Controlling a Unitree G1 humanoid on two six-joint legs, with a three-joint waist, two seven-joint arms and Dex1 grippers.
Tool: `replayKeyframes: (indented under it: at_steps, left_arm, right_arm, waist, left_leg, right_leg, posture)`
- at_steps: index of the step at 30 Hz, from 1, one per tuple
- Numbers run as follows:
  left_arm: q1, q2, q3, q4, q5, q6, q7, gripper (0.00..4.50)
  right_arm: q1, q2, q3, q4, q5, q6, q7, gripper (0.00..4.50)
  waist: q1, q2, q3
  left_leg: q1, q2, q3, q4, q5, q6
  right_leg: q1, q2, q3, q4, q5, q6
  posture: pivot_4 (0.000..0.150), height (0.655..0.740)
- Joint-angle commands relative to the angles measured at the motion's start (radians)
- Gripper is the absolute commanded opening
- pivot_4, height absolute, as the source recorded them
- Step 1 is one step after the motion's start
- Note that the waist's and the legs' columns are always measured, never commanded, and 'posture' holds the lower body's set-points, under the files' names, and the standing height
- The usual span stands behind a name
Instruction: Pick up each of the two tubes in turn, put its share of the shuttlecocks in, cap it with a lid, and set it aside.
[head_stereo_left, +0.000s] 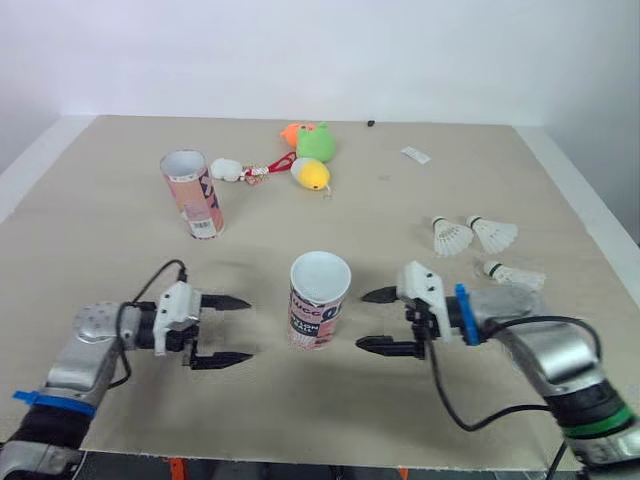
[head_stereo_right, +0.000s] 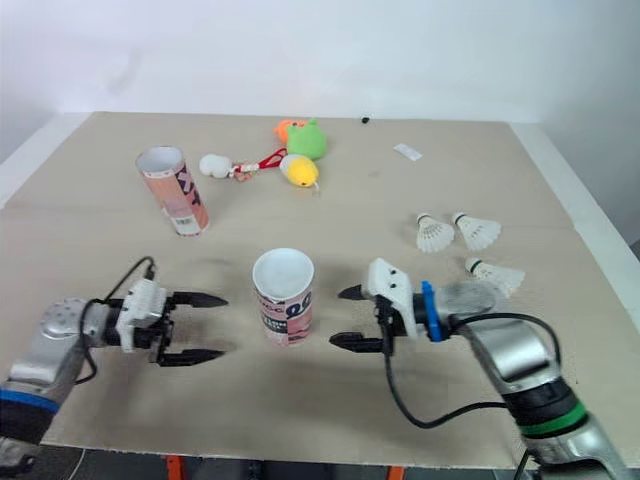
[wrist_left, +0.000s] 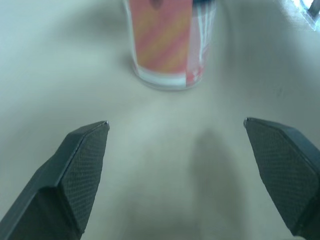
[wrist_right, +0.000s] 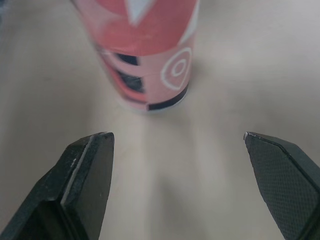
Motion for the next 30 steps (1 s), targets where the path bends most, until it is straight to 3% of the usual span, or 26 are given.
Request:
replayKeyframes:
  at_steps: [1, 11, 29, 30]
  left_arm:
    - [0.040, 0.033, 0.071, -0.129, -0.078, 0.067, 0.024, 4.50]
    - [0.072, 0.046, 0.176, -0.340, -0.227, 0.236, 0.126, 4.50]
    - [0.070, 0.029, 0.167, -0.344, -0.200, 0.230, 0.138, 4.50]
    - [0.066, 0.028, 0.167, -0.344, -0.201, 0.231, 0.140, 4.50]
  right_arm:
    - [-0.028, 0.037, 0.026, 0.016, -0.039, -0.049, -0.016, 4.44]
    - [-0.083, 0.146, 0.083, 0.093, -0.066, -0.092, 0.006, 4.44]
    - [-0.149, 0.257, 0.095, 0.165, -0.070, -0.107, 0.008, 4.44]
    - [-0.148, 0.261, 0.093, 0.166, -0.066, -0.111, 0.011, 4.20]
  waist:
    - [0.004, 0.002, 0.001]
    - [0.013, 0.000, 0.003]
    - [0.014, 0.000, 0.003]
    - [0.014, 0.000, 0.003]
  left_leg:
    - [-0.002, -0.001, 0.000, 0.000, 0.000, 0.000]
    - [-0.009, -0.006, 0.000, 0.006, -0.001, -0.002]
    - [-0.008, -0.003, 0.000, 0.009, 0.001, -0.006]
    - [-0.008, -0.003, 0.000, 0.009, 0.001, -0.006]
  right_leg:
    - [-0.002, -0.001, 0.000, 0.000, 0.001, -0.002]
    - [-0.005, -0.007, -0.001, 0.001, 0.002, 0.002]
    - [-0.004, 0.000, -0.001, 0.001, 0.008, -0.001]
    - [-0.004, 0.000, -0.001, 0.002, 0.008, -0.001]
  posture:
    - [0.150, 0.7323]
    - [0.150, 0.7323]
    - [0.150, 0.7323]
    - [0.150, 0.7323]
